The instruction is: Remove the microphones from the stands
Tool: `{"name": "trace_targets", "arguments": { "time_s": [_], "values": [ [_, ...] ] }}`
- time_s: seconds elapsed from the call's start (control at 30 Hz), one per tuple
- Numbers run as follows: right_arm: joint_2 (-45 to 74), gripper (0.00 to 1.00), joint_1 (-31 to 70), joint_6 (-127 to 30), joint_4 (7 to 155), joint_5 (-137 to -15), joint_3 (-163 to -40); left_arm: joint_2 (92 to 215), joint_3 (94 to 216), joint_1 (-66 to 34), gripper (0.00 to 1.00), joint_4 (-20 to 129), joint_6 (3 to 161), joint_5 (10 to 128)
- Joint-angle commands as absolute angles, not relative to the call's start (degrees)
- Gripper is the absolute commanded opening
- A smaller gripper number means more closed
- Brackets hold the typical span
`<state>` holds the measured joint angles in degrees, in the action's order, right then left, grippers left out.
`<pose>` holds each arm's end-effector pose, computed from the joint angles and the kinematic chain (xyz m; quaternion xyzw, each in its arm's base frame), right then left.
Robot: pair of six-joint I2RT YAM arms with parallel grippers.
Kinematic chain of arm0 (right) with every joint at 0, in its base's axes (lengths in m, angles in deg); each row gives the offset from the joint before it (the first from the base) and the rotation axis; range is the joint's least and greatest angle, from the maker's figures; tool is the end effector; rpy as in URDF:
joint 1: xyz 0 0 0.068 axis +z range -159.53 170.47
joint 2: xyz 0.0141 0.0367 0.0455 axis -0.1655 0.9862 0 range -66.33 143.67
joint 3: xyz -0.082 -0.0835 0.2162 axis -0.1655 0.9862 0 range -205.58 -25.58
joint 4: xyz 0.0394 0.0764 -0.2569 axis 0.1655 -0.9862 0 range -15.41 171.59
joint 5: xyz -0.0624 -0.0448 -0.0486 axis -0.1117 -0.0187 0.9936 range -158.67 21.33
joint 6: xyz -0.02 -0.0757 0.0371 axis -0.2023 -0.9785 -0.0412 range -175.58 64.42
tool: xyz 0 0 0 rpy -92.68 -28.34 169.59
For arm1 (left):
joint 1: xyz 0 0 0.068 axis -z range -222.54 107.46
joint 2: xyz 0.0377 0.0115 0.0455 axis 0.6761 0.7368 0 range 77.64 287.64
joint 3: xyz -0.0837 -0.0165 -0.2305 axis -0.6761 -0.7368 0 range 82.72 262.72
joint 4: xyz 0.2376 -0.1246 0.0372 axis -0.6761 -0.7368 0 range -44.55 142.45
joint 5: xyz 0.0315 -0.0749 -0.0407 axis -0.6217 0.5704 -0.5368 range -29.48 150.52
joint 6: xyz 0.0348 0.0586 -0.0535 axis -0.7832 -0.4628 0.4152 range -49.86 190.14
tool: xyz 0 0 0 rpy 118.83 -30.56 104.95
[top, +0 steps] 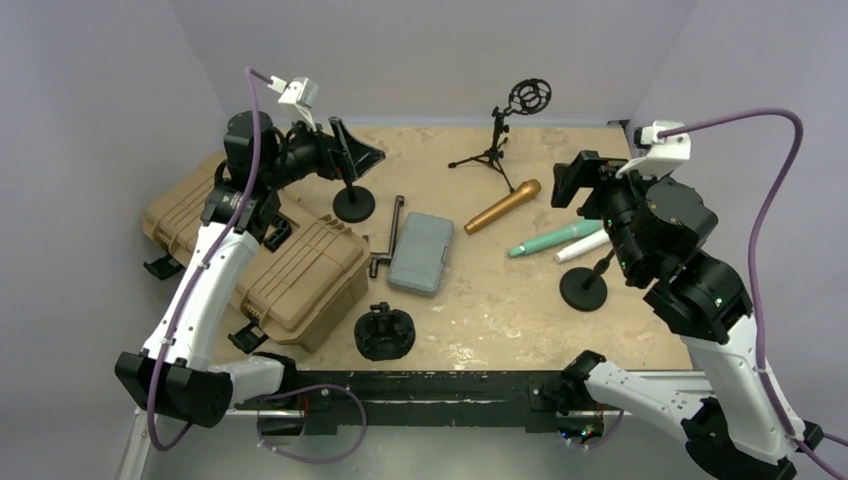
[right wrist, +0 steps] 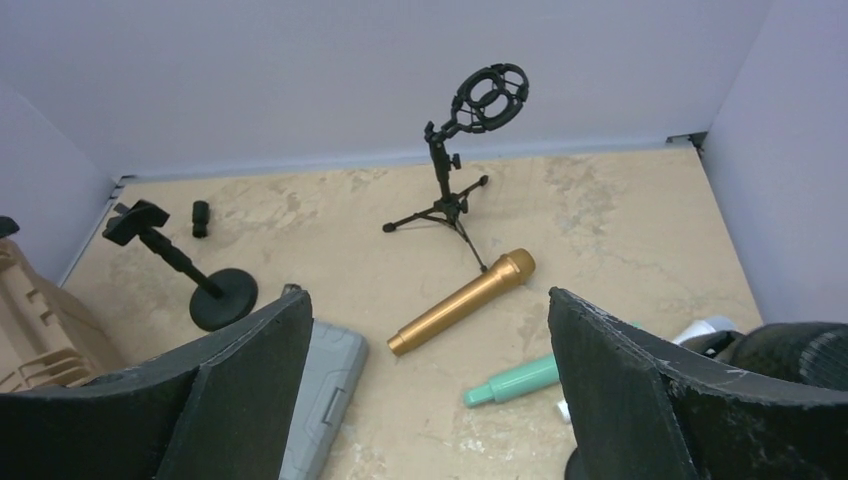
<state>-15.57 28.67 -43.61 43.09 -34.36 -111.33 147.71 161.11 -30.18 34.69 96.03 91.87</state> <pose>0.1699 0.0788 0.4834 0.0389 0.7237 0.0829 0.6840 0.3048 -0.1074 0.4087 0.0869 0.7500 -0.3987 0.5206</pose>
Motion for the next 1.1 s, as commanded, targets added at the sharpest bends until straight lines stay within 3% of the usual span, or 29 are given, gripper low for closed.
{"name": "trace_targets", "arguments": {
  "time_s": [0.0,0.2,0.33,0.5,0.67,0.87,1.07],
  "values": [
    [-17.4,0.84,28.6,-41.4,39.9,-28.3,-115.1,145.3,159.1,-26.3,0.88,42.4,97.5,95.6],
    [-17.0,0.83,28.5,-38.0,33.2,-20.4,-117.2,142.8,156.5,-13.8,0.91,45.2,93.7,89.7],
    [-17.7,0.83,28.5,-37.7,34.5,-23.4,-116.3,144.1,153.7,0.9,0.92,50.1,89.4,75.5],
    [-20.3,0.83,28.5,-36.7,38.5,-30.1,-116.5,152.6,151.1,13.1,0.87,66.7,91.7,63.6],
    [-21.8,0.81,28.6,-35.1,38.7,-32.6,-118.7,169.0,161.4,22.6,0.86,71.2,89.3,54.3],
    [-25.3,0.8,28.6,-32.9,38.2,-31.0,-120.0,183.2,173.2,29.7,1.0,73.9,86.0,41.4],
    [-29.4,0.78,28.5,-34.7,40.9,-31.8,-121.0,193.5,185.3,31.5,0.98,69.8,89.6,36.9]
  ]
}}
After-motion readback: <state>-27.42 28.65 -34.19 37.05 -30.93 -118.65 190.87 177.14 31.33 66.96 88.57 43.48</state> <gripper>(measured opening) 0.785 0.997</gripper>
